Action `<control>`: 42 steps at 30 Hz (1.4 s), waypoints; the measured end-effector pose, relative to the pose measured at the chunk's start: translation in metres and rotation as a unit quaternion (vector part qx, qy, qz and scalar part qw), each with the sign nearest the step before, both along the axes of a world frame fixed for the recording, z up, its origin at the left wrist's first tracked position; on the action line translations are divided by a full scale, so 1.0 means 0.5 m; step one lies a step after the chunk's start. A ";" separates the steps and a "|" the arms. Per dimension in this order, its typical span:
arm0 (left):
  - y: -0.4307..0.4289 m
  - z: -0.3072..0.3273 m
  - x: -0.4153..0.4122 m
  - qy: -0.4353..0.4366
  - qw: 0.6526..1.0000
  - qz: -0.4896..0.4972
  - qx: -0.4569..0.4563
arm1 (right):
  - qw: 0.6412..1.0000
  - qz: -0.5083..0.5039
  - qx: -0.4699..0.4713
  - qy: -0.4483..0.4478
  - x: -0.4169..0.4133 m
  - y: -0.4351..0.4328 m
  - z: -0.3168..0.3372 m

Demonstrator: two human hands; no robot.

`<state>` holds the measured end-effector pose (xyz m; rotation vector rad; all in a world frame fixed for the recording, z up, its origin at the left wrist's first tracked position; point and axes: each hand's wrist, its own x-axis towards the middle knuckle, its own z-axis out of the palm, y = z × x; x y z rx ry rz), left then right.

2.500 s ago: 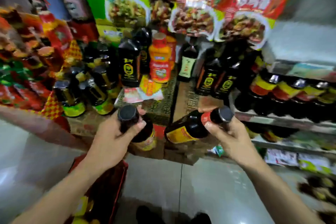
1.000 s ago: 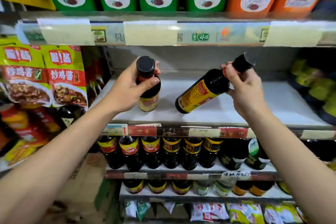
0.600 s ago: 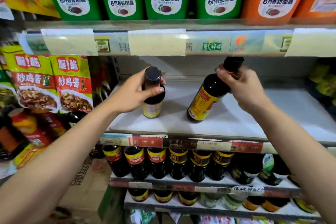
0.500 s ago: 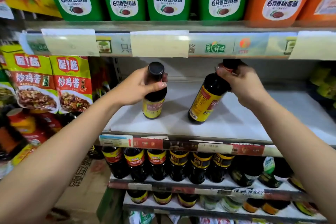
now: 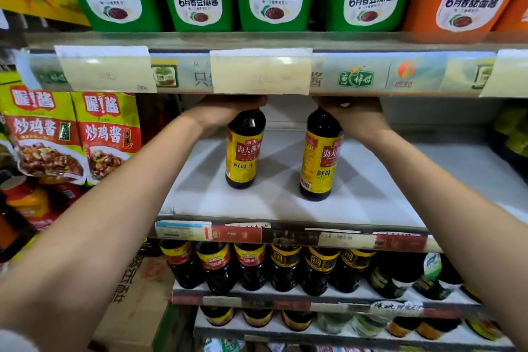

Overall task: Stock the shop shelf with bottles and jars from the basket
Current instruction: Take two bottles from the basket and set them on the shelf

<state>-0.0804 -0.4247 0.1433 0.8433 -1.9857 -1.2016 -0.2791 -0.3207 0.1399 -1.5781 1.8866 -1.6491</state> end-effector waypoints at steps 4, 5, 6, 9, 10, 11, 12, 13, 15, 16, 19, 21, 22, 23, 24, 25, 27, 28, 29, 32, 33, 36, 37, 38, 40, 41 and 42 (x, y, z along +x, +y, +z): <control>-0.024 -0.023 0.015 0.063 0.997 0.053 0.003 | 0.997 -0.004 0.074 -0.005 -0.007 0.005 -0.027; -0.028 -0.030 0.019 0.070 0.996 0.062 -0.006 | 0.997 0.014 0.079 -0.016 -0.010 0.009 -0.041; -0.030 -0.037 0.024 0.067 0.996 0.064 -0.014 | 0.996 0.037 0.078 -0.034 -0.012 0.016 -0.061; -0.041 -0.061 0.037 0.056 0.998 0.041 -0.011 | 0.987 0.098 0.078 -0.104 -0.022 0.034 -0.134; -0.042 -0.070 0.041 0.055 0.998 0.036 -0.008 | 0.982 0.108 0.100 -0.120 -0.026 0.036 -0.159; -0.044 -0.083 0.044 0.051 0.998 0.035 -0.005 | 0.978 0.111 0.125 -0.124 -0.030 0.035 -0.181; -0.044 -0.097 0.045 0.045 0.998 0.040 0.000 | 0.976 0.110 0.150 -0.115 -0.033 0.036 -0.200; -0.046 -0.113 0.048 0.036 0.998 0.050 0.010 | 0.974 0.108 0.170 -0.104 -0.036 0.034 -0.218; -0.046 -0.149 0.053 0.022 0.997 0.065 0.036 | 0.970 0.103 0.200 -0.089 -0.038 0.031 -0.245; -0.045 -0.171 0.056 0.016 0.997 0.064 0.049 | 0.969 0.100 0.210 -0.084 -0.039 0.031 -0.256; -0.035 -0.235 0.059 -0.002 0.997 0.030 0.078 | 0.971 0.083 0.209 -0.079 -0.039 0.030 -0.272; -0.035 -0.269 0.061 -0.022 0.996 0.044 0.070 | 0.975 0.058 0.199 -0.076 -0.032 0.029 -0.269; -0.036 -0.278 0.062 -0.028 0.996 0.057 0.063 | 0.977 0.044 0.194 -0.071 -0.027 0.027 -0.267; -0.040 -0.283 0.061 -0.031 0.996 0.065 0.059 | 0.979 0.031 0.191 -0.063 -0.021 0.023 -0.266; -0.042 -0.283 0.061 -0.032 0.996 0.066 0.057 | 0.980 0.019 0.190 -0.053 -0.014 0.017 -0.265; -0.046 -0.281 0.060 -0.029 0.996 0.062 0.057 | 0.981 0.009 0.190 -0.044 -0.007 0.009 -0.264; -0.053 -0.278 0.056 -0.022 0.996 0.055 0.059 | 0.982 -0.006 0.187 -0.030 0.010 -0.007 -0.261; -0.058 -0.277 0.058 -0.019 0.996 0.056 0.060 | 0.982 -0.012 0.185 -0.024 0.019 -0.017 -0.260; -0.063 -0.277 0.060 -0.017 0.996 0.058 0.060 | 0.983 -0.016 0.182 -0.020 0.028 -0.026 -0.260; -0.087 -0.283 0.072 -0.015 0.996 0.063 0.059 | 0.985 -0.021 0.173 -0.018 0.055 -0.053 -0.261; -0.096 -0.284 0.078 -0.013 0.996 0.063 0.058 | 0.985 -0.020 0.169 -0.020 0.065 -0.066 -0.261; -0.120 -0.292 0.092 -0.005 0.996 0.069 0.059 | 0.987 -0.013 0.158 -0.032 0.093 -0.105 -0.260; -0.128 -0.294 0.096 0.000 0.996 0.071 0.059 | 0.988 -0.010 0.153 -0.034 0.102 -0.118 -0.260; -0.138 -0.296 0.102 0.007 0.996 0.070 0.058 | 0.988 -0.007 0.149 -0.033 0.112 -0.135 -0.261; -0.155 -0.297 0.111 0.021 0.996 0.064 0.063 | 0.989 -0.004 0.144 -0.027 0.129 -0.168 -0.261; -0.163 -0.297 0.115 0.024 0.996 0.059 0.066 | 0.990 -0.006 0.142 -0.025 0.136 -0.184 -0.262; -0.171 -0.296 0.119 0.028 0.996 0.055 0.066 | 0.990 -0.008 0.141 -0.025 0.143 -0.199 -0.263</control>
